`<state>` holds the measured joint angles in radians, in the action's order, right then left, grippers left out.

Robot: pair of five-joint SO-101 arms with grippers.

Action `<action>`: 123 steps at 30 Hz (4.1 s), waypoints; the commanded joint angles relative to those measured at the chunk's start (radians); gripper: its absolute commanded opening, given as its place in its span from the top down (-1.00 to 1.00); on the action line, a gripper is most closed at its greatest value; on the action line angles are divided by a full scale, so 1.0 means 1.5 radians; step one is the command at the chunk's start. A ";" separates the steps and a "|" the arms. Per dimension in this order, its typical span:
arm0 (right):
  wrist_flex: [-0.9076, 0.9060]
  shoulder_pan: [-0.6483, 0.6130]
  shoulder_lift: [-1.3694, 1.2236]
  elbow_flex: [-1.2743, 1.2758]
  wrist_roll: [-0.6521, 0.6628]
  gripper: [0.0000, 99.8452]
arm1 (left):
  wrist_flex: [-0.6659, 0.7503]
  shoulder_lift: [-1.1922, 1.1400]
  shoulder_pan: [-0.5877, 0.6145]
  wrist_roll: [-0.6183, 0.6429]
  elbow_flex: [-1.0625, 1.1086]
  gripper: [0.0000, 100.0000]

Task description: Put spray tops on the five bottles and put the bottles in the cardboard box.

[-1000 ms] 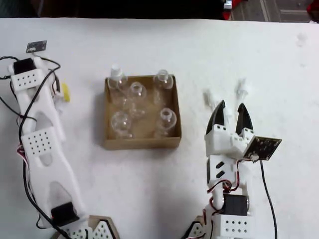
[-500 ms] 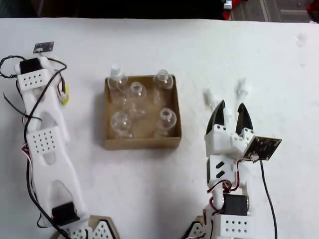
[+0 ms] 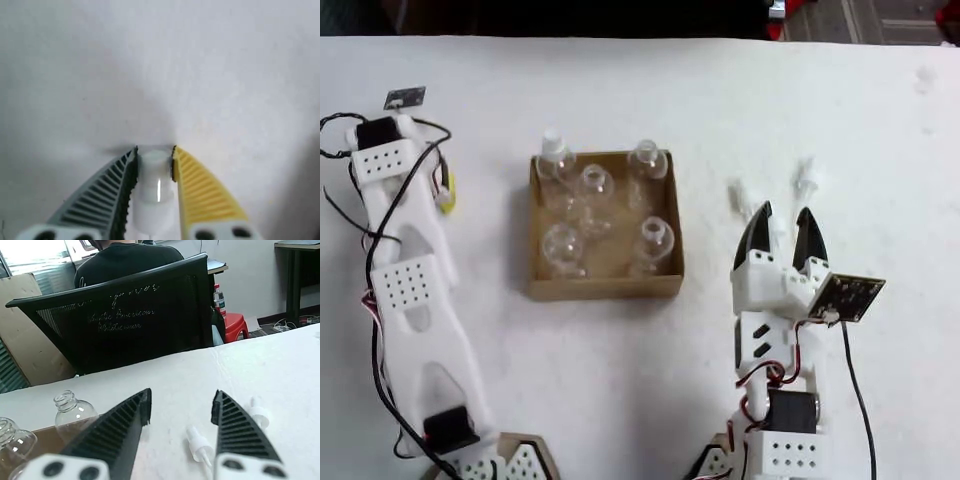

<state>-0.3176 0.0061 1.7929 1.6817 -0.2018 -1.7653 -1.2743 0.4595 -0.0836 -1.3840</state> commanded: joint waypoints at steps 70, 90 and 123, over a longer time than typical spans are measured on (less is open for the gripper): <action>-0.002 -0.003 0.002 0.006 0.011 0.64 | 1.051 1.572 -0.397 0.173 1.497 0.96; -0.002 -0.002 0.002 0.006 0.011 0.64 | 0.931 1.704 -0.442 0.216 1.520 0.96; -0.002 -0.002 0.002 0.006 0.011 0.64 | 1.066 1.715 -0.431 0.162 1.770 0.96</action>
<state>-0.3176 0.0061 1.7929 1.6817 -0.2002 -0.1926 1.2820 -0.1941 0.1726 1.2490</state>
